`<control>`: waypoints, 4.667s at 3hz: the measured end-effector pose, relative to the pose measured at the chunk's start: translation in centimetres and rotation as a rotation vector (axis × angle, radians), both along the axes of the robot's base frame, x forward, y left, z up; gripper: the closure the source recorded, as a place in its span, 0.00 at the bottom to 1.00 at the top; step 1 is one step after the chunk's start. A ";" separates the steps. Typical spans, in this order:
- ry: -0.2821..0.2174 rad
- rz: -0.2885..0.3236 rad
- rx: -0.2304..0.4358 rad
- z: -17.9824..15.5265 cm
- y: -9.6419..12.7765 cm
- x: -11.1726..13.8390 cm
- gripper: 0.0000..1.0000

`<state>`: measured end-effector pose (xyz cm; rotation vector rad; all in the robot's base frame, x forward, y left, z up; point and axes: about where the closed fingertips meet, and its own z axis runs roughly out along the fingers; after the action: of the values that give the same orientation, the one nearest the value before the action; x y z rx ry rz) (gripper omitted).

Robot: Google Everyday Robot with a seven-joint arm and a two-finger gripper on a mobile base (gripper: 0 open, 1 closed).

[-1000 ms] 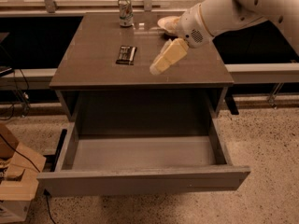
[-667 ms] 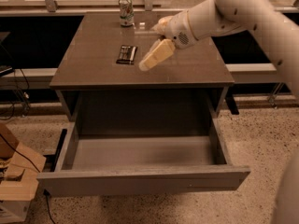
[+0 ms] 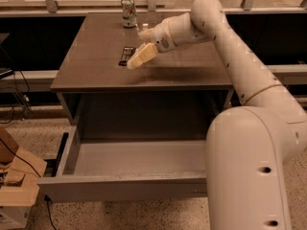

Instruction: Place rxbar chocolate into top drawer

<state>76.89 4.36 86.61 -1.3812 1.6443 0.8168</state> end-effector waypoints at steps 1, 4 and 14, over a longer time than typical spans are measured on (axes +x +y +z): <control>-0.009 -0.005 0.006 0.3 -0.1 0.4 0.00; -0.009 -0.097 0.058 -3.3 2.3 3.0 0.03; -0.046 -0.143 -0.016 6.8 -2.0 -13.6 1.00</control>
Offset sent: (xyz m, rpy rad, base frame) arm 0.0133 0.0120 -0.0185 0.0285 -0.0305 -0.0824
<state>63.25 2.36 93.39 -1.2679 1.6959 0.6855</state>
